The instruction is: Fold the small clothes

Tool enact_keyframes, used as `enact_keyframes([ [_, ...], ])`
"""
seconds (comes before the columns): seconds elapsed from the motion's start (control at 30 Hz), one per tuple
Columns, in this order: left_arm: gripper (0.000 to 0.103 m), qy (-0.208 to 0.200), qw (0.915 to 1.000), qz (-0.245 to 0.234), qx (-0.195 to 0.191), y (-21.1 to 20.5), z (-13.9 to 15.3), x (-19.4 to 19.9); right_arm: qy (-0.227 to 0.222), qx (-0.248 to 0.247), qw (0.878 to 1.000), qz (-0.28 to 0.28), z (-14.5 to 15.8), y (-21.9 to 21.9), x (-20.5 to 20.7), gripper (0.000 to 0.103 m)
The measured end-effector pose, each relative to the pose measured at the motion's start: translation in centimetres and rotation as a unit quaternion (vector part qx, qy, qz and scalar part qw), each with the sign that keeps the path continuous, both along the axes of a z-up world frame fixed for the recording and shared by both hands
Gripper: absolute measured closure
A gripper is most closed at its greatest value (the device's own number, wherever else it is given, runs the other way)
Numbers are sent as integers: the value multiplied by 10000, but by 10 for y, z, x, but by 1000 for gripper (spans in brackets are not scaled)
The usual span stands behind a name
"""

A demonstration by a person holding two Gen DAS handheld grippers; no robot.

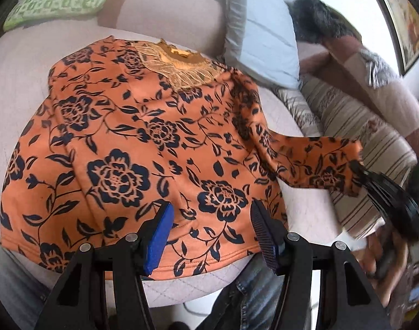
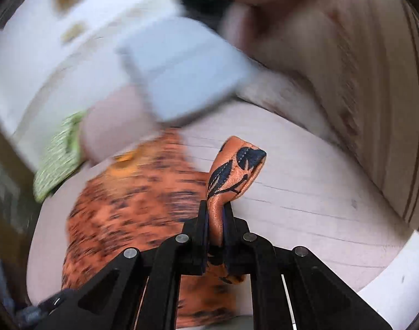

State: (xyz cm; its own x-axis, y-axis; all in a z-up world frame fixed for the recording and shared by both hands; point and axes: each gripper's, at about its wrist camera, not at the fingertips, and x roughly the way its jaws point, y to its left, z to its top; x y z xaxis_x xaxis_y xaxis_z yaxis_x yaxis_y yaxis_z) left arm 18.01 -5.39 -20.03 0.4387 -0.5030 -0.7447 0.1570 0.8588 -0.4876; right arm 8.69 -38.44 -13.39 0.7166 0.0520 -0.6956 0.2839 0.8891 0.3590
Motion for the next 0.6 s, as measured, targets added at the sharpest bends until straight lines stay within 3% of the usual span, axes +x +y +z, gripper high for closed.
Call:
enact_keyframes([
  [0.1, 45, 33, 9994, 210, -277, 28, -1, -1, -480, 106, 9951, 856, 29, 70, -9, 95],
  [0.2, 45, 107, 9978, 494, -427, 57, -6, 2, -643, 6, 9790, 1935, 34, 145, -12, 94],
  [0.27, 45, 223, 9955, 731, -563, 80, -14, 5, -426, 23, 9686, 2450, 13, 189, -3, 93],
  [0.4, 45, 481, 9896, 1046, -865, 118, -33, 15, 213, 695, 9565, 2824, -50, 226, 18, 86],
  [0.5, 45, 583, 9862, 1231, -940, 135, -47, 23, 659, 1430, 9481, 2761, -84, 218, 20, 74],
  [0.57, 44, 613, 9857, 1219, -992, 136, -53, 29, 627, 1588, 9505, 2594, -85, 201, 15, 49],
  [0.6, 44, 634, 9859, 1176, -1012, 134, -56, 33, 602, 1560, 9538, 2495, -84, 194, 11, 43],
])
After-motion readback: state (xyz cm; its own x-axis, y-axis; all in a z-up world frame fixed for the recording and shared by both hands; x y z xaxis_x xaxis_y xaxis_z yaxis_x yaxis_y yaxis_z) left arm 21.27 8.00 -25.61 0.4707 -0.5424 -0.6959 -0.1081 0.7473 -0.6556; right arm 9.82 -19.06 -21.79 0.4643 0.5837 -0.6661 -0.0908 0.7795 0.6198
